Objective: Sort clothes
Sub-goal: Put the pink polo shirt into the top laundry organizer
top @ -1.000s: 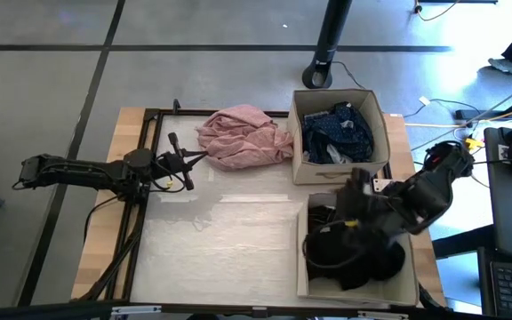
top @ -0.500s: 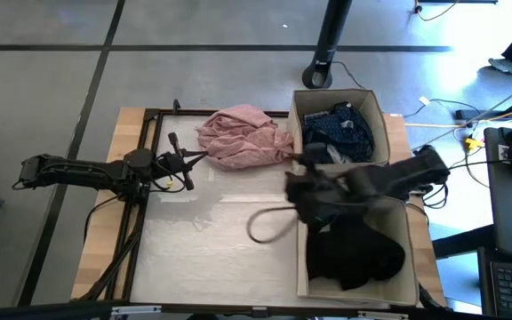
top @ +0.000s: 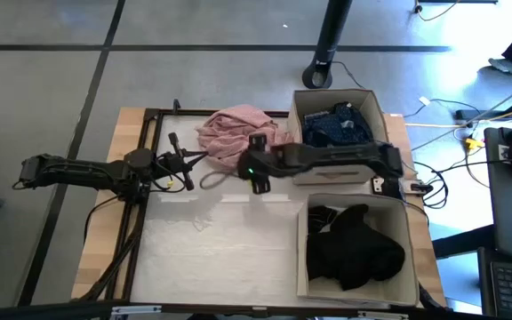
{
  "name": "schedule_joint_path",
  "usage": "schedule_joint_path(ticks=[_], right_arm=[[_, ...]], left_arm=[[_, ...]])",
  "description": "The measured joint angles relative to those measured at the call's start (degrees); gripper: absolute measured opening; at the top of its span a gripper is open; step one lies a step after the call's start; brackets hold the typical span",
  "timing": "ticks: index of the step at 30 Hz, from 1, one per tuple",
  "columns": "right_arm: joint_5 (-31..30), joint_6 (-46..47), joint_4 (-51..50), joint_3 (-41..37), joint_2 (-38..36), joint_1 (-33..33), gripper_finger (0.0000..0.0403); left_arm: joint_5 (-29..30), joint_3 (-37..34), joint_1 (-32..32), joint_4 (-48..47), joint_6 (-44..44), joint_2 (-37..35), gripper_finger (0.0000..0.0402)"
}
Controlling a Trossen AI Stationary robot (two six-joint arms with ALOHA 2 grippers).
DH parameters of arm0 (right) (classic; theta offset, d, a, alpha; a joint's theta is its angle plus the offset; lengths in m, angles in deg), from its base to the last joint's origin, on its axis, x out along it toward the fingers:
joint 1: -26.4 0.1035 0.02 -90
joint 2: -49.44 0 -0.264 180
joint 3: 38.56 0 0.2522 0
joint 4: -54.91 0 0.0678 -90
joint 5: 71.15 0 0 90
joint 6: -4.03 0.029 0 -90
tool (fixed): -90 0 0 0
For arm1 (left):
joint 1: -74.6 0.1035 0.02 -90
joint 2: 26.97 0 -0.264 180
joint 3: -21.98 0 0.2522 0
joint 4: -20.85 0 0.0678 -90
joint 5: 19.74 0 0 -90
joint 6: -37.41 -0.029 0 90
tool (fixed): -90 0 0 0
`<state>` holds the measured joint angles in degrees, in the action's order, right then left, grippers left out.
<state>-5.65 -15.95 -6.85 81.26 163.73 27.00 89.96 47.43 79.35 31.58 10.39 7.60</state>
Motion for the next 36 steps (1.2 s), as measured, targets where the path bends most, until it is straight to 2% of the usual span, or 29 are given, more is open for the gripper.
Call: schedule_joint_path(ticks=[9,14,25,29,36], right_arm=[[4.9,0.0,1.9,0.0,8.7,-11.0,0.0264],[12.1,-0.2,2.2,0.0,11.8,-15.6,0.0264],[18.8,-1.7,2.1,0.0,16.3,-18.3,0.0259],[19.9,-2.8,4.0,-1.1,16.2,-18.2,0.0208],[26.2,-4.7,4.5,-1.1,17.2,-17.9,0.0034]], left_arm=[[0.0,0.0,0.0,0.1,-0.2,0.0,0.0005],[0.0,0.0,0.0,0.1,-0.2,0.0,0.0005],[0.0,0.0,0.0,0.1,-0.2,0.0,0.0005],[0.0,0.0,0.0,0.1,-0.2,0.0,0.0005],[0.0,0.0,0.0,0.1,-0.2,0.0,0.0005]])
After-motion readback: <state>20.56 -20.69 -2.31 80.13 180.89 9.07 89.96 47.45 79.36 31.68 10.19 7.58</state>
